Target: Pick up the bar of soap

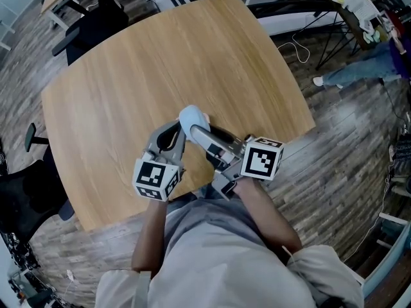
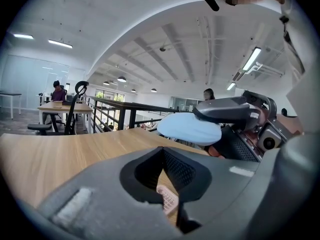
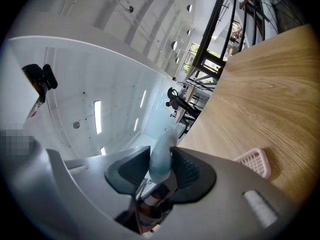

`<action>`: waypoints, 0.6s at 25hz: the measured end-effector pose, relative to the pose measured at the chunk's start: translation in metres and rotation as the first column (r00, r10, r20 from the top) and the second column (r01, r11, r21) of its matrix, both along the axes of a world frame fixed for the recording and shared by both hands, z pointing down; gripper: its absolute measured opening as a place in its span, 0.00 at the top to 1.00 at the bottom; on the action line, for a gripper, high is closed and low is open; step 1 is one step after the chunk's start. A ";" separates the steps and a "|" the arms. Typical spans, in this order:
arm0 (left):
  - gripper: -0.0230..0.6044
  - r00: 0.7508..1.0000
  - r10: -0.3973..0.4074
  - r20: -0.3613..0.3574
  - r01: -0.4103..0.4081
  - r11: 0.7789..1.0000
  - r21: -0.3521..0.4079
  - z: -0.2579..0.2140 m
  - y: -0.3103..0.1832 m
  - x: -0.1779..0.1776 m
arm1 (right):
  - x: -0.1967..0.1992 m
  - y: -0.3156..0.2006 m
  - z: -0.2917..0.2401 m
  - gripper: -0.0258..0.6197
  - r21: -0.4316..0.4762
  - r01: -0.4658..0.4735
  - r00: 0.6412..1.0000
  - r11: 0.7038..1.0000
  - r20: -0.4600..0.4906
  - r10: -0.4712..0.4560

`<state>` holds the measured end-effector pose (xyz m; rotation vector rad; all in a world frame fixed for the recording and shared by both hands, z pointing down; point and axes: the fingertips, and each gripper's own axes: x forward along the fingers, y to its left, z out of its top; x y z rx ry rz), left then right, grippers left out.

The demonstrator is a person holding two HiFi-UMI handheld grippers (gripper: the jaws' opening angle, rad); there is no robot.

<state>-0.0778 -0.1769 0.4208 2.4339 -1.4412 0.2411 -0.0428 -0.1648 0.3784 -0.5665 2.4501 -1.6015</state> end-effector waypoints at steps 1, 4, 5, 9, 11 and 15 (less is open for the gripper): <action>0.96 1.000 -0.002 -0.001 0.002 1.000 0.009 -0.003 -0.001 0.000 | 0.000 -0.001 -0.003 0.75 0.003 0.001 1.000 1.000 0.004 -0.001; 0.96 1.000 -0.008 -0.001 0.008 0.999 0.034 -0.013 -0.004 0.001 | -0.002 -0.003 -0.011 0.75 0.032 0.005 1.000 0.999 -0.001 -0.004; 0.96 1.000 -0.010 -0.002 0.010 0.999 0.041 -0.016 -0.006 0.001 | -0.003 -0.005 -0.015 0.75 0.041 0.007 1.000 0.999 0.000 -0.007; 0.96 1.000 -0.017 -0.021 0.018 0.998 0.058 -0.028 -0.012 0.001 | -0.006 -0.009 -0.030 0.75 0.052 0.013 0.999 0.999 0.036 -0.015; 0.96 0.999 -0.019 -0.027 0.021 0.997 0.069 -0.034 -0.013 0.001 | -0.007 -0.008 -0.037 0.75 0.057 0.015 0.998 0.998 0.054 -0.018; 0.96 1.000 -0.018 -0.025 0.021 0.995 0.098 -0.047 -0.015 0.000 | -0.006 -0.009 -0.049 0.75 0.059 0.009 0.995 0.998 0.094 -0.015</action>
